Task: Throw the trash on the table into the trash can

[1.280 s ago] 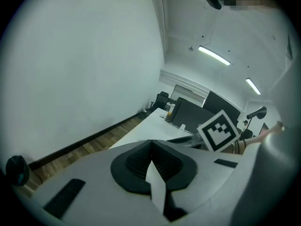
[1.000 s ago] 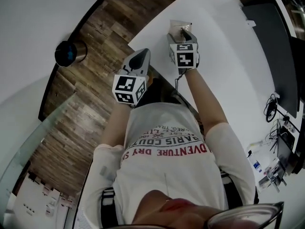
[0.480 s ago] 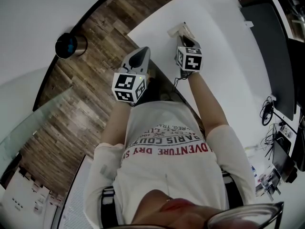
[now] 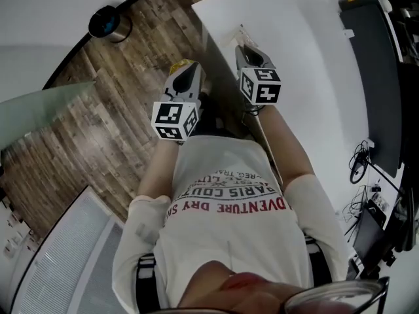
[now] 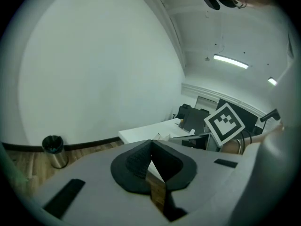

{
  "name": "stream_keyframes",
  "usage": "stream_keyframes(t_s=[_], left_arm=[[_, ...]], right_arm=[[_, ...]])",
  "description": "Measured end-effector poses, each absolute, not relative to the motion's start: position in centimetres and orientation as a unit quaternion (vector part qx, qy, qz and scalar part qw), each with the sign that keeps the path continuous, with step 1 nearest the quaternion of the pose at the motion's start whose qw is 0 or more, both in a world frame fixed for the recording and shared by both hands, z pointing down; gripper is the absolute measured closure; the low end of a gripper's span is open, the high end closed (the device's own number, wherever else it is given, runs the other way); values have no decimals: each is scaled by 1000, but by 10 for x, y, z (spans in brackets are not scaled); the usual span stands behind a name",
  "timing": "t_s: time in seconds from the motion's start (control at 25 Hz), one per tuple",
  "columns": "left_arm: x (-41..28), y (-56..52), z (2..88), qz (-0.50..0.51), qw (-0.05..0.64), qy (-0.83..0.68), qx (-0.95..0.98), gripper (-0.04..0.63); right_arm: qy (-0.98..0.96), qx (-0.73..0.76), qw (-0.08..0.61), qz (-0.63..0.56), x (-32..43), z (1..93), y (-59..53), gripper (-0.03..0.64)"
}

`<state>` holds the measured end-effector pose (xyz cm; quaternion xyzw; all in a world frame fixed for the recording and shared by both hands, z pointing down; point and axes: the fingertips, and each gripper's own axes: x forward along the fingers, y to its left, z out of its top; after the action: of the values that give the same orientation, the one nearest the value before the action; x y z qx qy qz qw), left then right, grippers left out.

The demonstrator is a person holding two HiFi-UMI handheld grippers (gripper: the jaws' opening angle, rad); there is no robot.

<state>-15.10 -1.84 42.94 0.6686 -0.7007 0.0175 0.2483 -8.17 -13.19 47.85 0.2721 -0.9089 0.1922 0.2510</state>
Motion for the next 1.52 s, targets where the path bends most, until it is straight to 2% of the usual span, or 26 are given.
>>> stream_keyframes(t_s=[0.16, 0.4, 0.56, 0.92, 1.24, 1.32, 1.4, 1.52], left_arm=[[-161, 57, 448, 13, 278, -747, 604, 572], [-207, 139, 483, 6, 314, -792, 523, 572], [-235, 170, 541, 2, 354, -801, 483, 572], [-286, 184, 714, 12, 400, -792, 461, 572], [-286, 196, 847, 11, 441, -767, 465, 572], [-287, 205, 865, 17, 452, -763, 462, 572], [-288, 211, 874, 19, 458, -762, 458, 572], [-290, 217, 870, 18, 464, -760, 455, 572]], right_arm=[[-932, 179, 256, 184, -114, 487, -58, 560], [-930, 73, 307, 191, -170, 545, 32, 560], [-912, 44, 359, 193, -190, 624, 60, 560], [-889, 31, 416, 191, -223, 834, 78, 560], [-861, 41, 475, 176, -232, 994, 97, 558], [-846, 42, 500, 177, -227, 1023, 105, 541], [-838, 45, 516, 168, -223, 1039, 107, 494], [-836, 54, 522, 161, -219, 1034, 105, 466]])
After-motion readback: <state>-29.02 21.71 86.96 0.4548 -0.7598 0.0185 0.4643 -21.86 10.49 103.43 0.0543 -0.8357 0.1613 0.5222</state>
